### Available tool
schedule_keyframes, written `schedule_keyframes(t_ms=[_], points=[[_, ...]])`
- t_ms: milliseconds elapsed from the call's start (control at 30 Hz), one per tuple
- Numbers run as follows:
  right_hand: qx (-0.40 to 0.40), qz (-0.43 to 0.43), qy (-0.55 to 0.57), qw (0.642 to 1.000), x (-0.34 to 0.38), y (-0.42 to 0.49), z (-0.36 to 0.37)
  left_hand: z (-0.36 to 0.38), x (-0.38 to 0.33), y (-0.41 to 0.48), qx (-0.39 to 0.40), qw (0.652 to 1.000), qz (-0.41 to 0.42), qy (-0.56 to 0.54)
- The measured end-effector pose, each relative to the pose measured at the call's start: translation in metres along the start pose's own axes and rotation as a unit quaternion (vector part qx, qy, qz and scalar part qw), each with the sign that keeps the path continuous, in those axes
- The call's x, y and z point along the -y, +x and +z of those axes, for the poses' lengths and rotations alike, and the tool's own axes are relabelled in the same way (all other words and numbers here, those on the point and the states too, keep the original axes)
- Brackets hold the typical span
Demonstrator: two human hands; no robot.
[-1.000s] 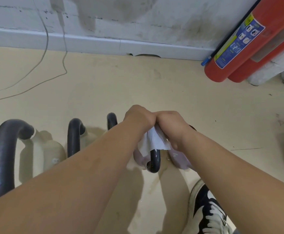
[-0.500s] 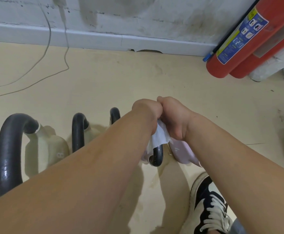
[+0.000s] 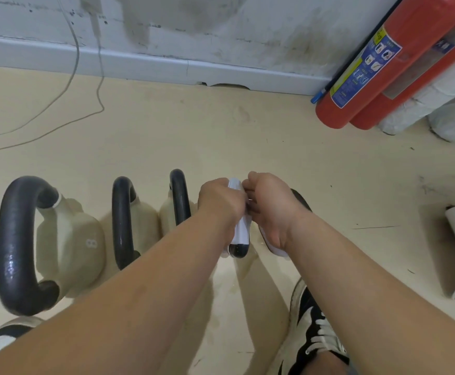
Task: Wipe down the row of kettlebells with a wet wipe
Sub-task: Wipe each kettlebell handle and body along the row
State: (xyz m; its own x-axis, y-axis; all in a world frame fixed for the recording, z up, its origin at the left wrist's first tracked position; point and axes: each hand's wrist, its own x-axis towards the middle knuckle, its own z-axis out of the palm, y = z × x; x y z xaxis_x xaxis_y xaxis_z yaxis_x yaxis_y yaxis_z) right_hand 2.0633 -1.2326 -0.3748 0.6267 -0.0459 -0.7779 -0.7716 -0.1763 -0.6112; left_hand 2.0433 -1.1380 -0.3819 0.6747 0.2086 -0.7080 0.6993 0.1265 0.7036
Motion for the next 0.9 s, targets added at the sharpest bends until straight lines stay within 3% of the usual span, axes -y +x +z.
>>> schedule_keyframes(t_ms=[100, 267, 433, 500, 567, 600, 667, 800, 900], points=[[-0.048, -0.028, -0.005, 0.998, -0.022, 0.0, -0.009, 0.003, 0.027, -0.006, 0.002, 0.999, 0.033, -0.024], [-0.045, -0.119, -0.106, 0.986, -0.037, -0.04, 0.001, 0.014, 0.062, -0.022, -0.039, 0.989, 0.14, -0.034], [-0.091, -0.183, -0.131, 0.97, -0.07, -0.049, -0.001, 0.007, 0.091, -0.046, 0.015, 0.979, 0.159, -0.128], [-0.101, -0.185, -0.133, 0.969, -0.077, -0.052, -0.004, 0.004, 0.107, -0.051, 0.001, 0.987, 0.121, -0.103], [-0.099, -0.196, -0.13, 0.967, -0.084, -0.054, -0.007, 0.011, 0.118, -0.056, -0.016, 0.986, 0.158, -0.041], [-0.099, -0.198, -0.132, 0.966, -0.085, -0.054, -0.008, 0.011, 0.124, -0.057, -0.021, 0.976, 0.215, 0.035], [-0.098, -0.194, -0.123, 0.968, -0.084, -0.051, -0.008, 0.014, 0.125, -0.057, -0.013, 0.972, 0.218, 0.085], [-0.086, -0.186, -0.09, 0.975, -0.078, -0.049, -0.001, 0.009, 0.106, -0.053, -0.081, 0.972, 0.208, 0.07], [-0.082, -0.208, -0.113, 0.968, -0.087, -0.052, 0.001, 0.005, 0.111, -0.051, -0.072, 0.966, 0.225, 0.1]])
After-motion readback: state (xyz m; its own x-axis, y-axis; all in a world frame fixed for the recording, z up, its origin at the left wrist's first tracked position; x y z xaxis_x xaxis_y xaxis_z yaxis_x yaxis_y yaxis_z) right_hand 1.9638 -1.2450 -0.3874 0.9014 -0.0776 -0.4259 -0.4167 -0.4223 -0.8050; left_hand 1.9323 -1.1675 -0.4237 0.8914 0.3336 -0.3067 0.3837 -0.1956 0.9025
